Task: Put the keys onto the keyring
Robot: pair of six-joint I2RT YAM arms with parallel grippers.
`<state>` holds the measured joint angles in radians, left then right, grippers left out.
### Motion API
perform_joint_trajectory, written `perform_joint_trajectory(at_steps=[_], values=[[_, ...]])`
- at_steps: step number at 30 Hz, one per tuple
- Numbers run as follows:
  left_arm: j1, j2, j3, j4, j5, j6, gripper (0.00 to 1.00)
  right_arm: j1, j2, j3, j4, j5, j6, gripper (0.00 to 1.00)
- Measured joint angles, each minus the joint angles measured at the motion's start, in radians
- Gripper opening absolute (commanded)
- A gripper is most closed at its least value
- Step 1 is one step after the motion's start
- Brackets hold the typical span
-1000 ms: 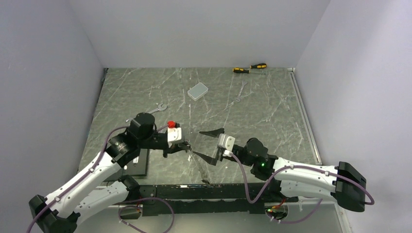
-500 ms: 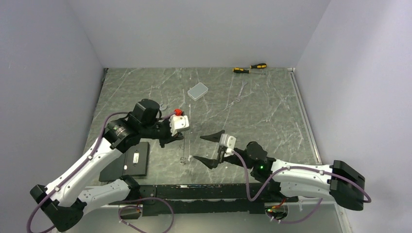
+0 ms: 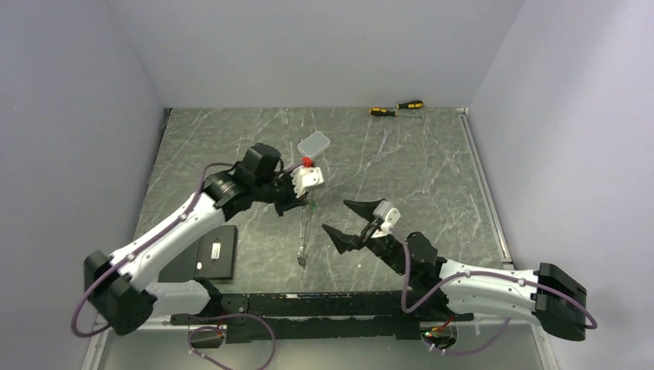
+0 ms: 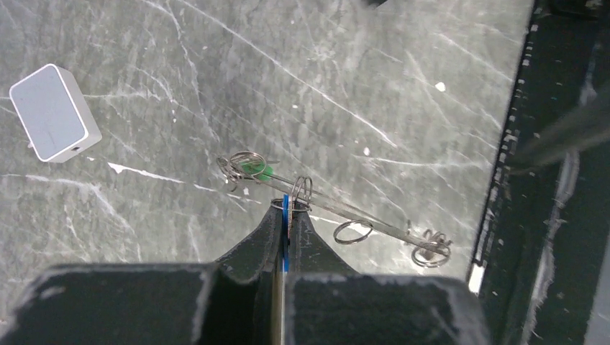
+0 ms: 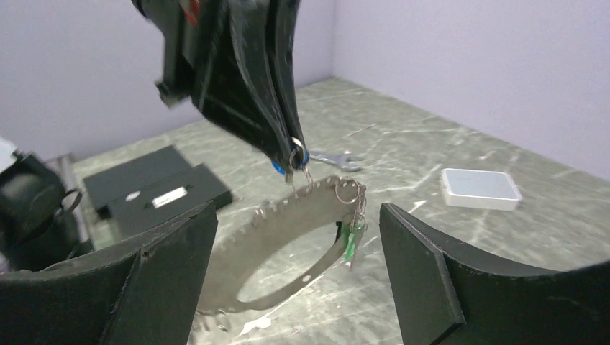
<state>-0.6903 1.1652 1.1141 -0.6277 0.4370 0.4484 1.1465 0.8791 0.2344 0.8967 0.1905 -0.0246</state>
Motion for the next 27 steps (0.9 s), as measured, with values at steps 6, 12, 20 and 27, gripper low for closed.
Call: perform_joint_trajectory(at_steps=[6, 12, 20, 27], values=[[0.003, 0.274, 0.13, 0.089, -0.079, -0.007, 0.0, 0.0, -0.136, -0.037, -0.053, 0.122, 0.019, 0.89], [0.051, 0.631, 0.536, 0.03, -0.255, -0.114, 0.0, 0.0, -0.294, -0.042, -0.181, 0.191, 0.028, 0.89], [0.138, 0.705, 0.437, 0.004, -0.453, -0.38, 0.0, 0.0, -0.493, -0.073, -0.315, 0.24, 0.067, 0.89], [0.131, 0.644, 0.086, -0.026, -0.51, -0.544, 0.0, 0.0, -0.507, -0.09, -0.408, 0.244, 0.112, 0.89]])
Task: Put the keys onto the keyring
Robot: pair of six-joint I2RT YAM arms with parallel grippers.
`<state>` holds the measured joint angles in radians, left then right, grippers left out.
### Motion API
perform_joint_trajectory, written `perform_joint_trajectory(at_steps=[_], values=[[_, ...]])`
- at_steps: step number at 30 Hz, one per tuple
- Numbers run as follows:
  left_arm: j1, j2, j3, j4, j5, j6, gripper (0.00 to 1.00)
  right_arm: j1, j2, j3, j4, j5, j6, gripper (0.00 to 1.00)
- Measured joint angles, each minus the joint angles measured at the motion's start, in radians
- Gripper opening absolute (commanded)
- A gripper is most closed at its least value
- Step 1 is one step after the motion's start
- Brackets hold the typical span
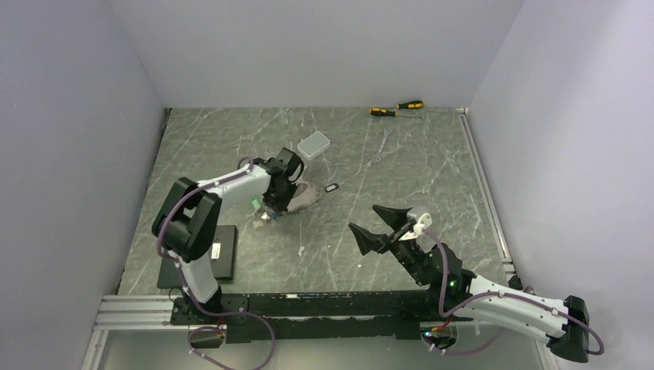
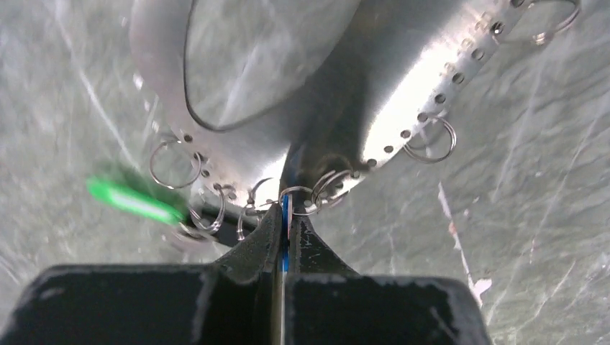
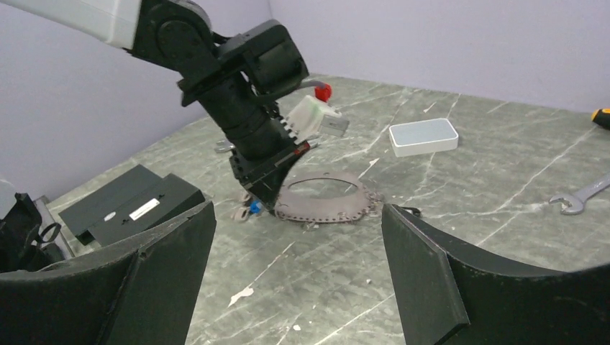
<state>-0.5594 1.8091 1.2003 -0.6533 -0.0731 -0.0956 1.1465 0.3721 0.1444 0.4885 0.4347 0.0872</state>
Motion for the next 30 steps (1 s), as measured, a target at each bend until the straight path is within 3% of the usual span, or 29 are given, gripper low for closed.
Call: perform_joint_trajectory(at_steps=[4, 14, 16, 20, 25, 28, 29, 30], values=[[0.01, -0.063, -0.056, -0.014, -0.054, -0.076, 0.0, 0.0, 0.011, 0.0, -0.021, -0.008, 0.02, 0.88], [0.125, -0.047, -0.066, -0.036, -0.092, -0.185, 0.0, 0.001, 0.017, 0.0, -0.049, -0.024, 0.064, 0.88], [0.124, -0.07, -0.085, -0.049, -0.088, -0.199, 0.04, 0.001, 0.014, 0.0, -0.061, -0.021, 0.064, 0.88], [0.124, -0.143, -0.11, -0.09, -0.046, -0.225, 0.18, 0.001, 0.019, 0.004, -0.1, -0.008, 0.063, 0.89], [0.123, -0.231, -0.167, -0.069, 0.139, -0.274, 0.4, 0.001, 0.034, 0.011, -0.126, 0.01, 0.061, 0.89], [0.117, -0.274, -0.227, -0.037, 0.261, -0.318, 0.9, 0.001, 0.051, 0.021, -0.134, 0.012, 0.059, 0.89], [0.116, -0.281, -0.238, -0.033, 0.291, -0.322, 0.98, 0.001, 0.059, 0.026, -0.137, 0.012, 0.058, 0.89], [0.114, -0.287, -0.249, -0.026, 0.322, -0.333, 0.99, 0.001, 0.066, 0.03, -0.138, 0.012, 0.057, 0.89]])
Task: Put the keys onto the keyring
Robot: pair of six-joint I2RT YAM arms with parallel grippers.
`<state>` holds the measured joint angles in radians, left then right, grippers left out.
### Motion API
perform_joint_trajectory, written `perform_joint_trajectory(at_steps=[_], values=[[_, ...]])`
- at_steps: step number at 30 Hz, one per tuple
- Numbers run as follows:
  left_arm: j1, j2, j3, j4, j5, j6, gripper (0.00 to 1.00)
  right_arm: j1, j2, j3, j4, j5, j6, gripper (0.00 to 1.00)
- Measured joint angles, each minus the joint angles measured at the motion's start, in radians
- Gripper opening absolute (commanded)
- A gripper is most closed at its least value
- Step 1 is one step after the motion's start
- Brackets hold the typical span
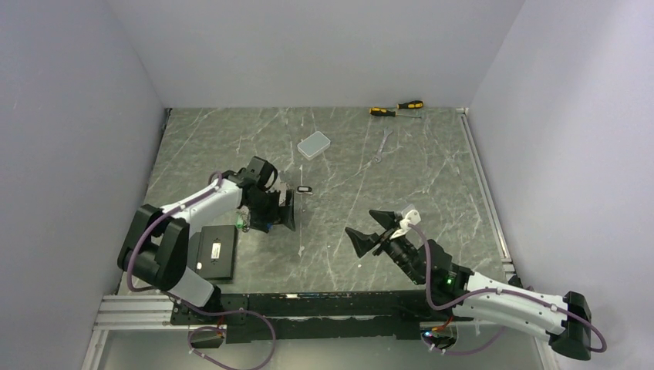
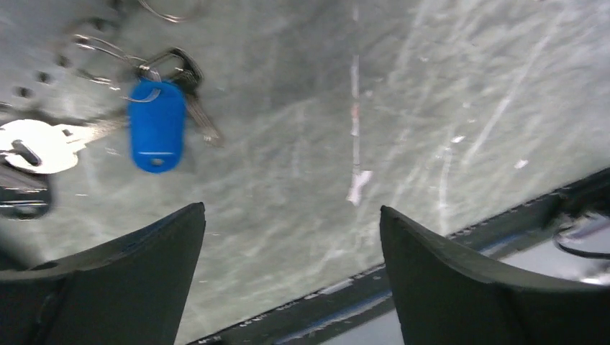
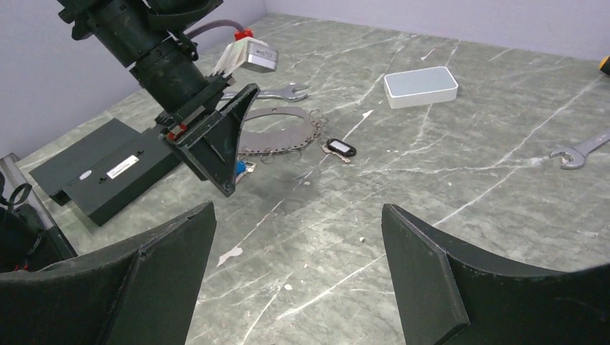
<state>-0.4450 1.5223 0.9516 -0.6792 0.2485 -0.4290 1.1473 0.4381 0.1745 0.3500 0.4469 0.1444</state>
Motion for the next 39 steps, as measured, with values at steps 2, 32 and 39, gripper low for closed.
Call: perform_joint_trajectory(at_steps=[2, 32, 39], values=[[-0.003, -0.01, -0.019, 0.019, 0.055, -0.018, 1.0, 0.0, 0.011, 0.008, -0.003, 0.0, -0.003, 0.89], [-0.006, -0.804, -0.032, -0.071, -0.655, 0.15, 0.99, 0.0, -0.098, 0.305, -0.395, 0.174, 0.209, 1.0], [-0.006, -0.805, -0.032, -0.08, -0.711, 0.147, 0.99, 0.0, -0.105, 0.297, -0.401, 0.225, 0.233, 1.0]])
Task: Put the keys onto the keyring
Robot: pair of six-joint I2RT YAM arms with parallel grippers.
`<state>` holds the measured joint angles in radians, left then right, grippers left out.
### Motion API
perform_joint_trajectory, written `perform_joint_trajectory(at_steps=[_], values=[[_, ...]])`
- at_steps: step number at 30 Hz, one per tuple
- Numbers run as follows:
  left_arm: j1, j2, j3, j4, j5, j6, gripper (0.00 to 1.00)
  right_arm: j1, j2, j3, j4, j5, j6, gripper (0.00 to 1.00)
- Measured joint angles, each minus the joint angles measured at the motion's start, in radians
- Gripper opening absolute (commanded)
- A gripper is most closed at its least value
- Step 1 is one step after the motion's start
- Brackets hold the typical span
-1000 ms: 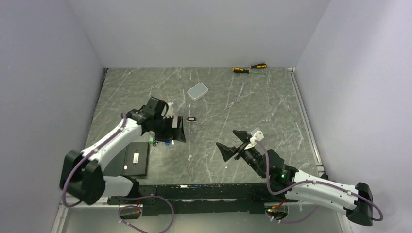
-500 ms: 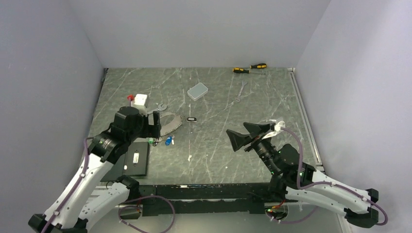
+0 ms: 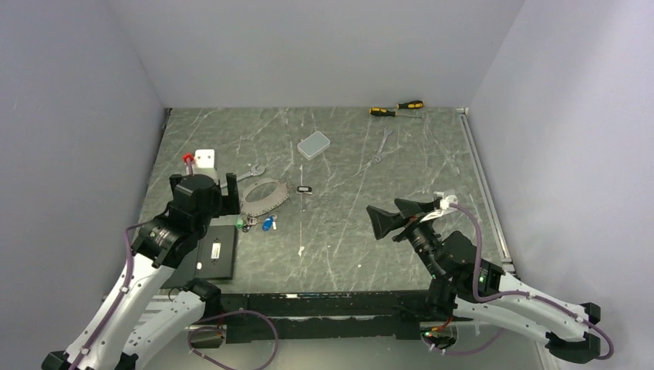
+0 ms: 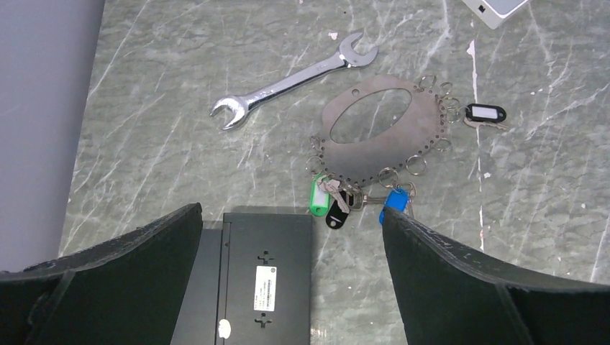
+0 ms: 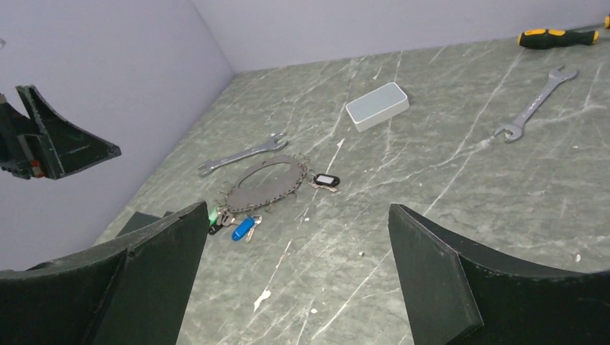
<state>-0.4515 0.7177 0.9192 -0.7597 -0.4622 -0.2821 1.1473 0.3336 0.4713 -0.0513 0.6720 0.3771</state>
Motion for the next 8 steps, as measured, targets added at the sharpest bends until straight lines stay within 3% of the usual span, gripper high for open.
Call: perform_joint_trajectory(at_steps=[8], values=[[0.0, -0.001, 0.0, -0.018, -0.007, 0.0, 1.0, 0.0, 0.006, -0.032, 0.035, 0.0, 0.014, 1.0]])
